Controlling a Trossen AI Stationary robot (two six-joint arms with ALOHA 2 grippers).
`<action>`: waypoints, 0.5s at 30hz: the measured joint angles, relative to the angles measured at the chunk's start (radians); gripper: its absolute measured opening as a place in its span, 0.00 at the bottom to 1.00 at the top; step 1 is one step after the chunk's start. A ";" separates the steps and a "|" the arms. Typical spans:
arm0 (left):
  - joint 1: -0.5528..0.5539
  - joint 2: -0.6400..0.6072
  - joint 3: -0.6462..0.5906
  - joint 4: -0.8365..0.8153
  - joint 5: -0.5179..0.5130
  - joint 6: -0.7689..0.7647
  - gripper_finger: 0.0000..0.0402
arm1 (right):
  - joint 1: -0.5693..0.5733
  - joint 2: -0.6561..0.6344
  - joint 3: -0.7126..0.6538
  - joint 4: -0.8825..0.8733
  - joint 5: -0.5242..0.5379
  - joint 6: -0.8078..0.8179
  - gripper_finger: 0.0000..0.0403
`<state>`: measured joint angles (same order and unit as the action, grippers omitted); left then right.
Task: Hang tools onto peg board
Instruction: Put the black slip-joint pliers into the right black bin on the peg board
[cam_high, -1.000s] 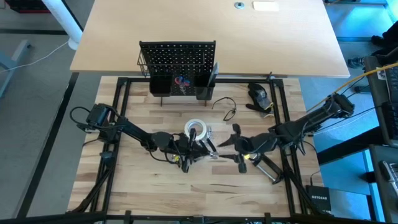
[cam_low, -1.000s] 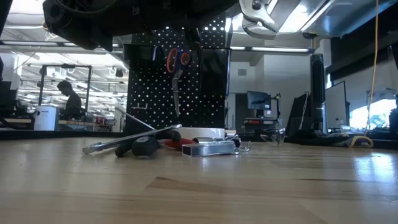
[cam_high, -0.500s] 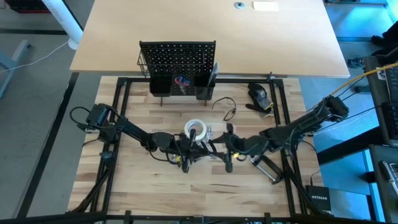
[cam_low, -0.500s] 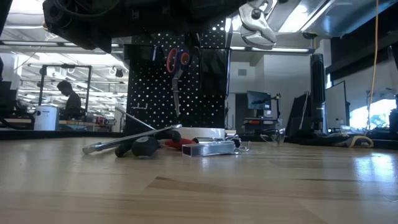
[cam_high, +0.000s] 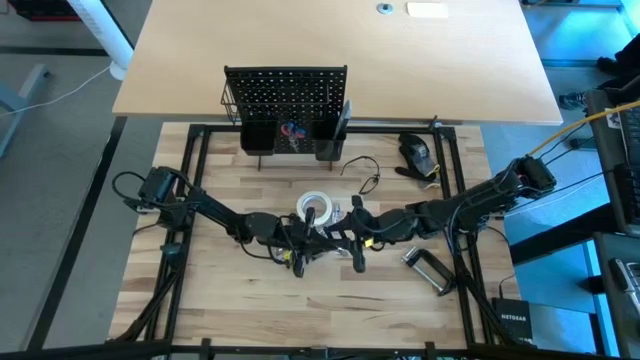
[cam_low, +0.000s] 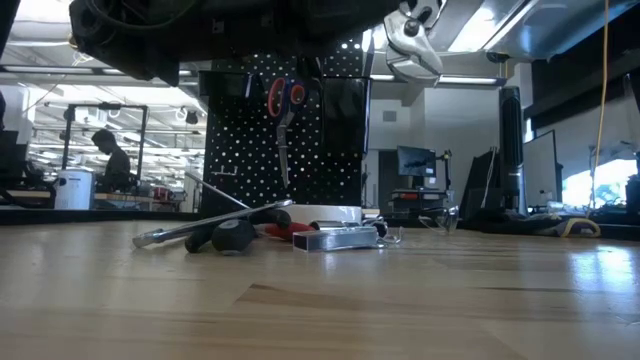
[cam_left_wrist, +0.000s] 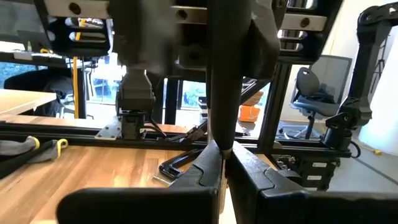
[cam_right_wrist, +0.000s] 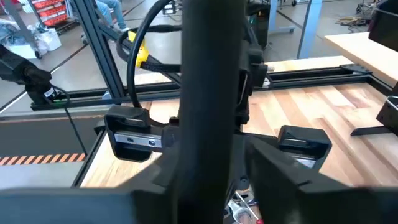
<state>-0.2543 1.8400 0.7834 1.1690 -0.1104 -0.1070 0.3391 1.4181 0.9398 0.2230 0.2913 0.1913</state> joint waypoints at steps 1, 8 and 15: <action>0.000 0.000 0.000 0.000 0.000 0.000 0.01 | 0.001 0.000 0.000 0.000 -0.001 -0.012 0.26; 0.000 0.000 -0.001 0.019 -0.004 -0.057 0.02 | 0.002 0.000 0.000 0.010 -0.004 -0.026 0.11; 0.021 -0.009 -0.001 -0.033 -0.002 -0.165 0.10 | 0.001 -0.001 0.000 0.002 0.005 -0.047 0.12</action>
<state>-0.2334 1.8310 0.7826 1.1362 -0.1126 -0.2717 0.3397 1.4174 0.9394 0.2246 0.2968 0.1446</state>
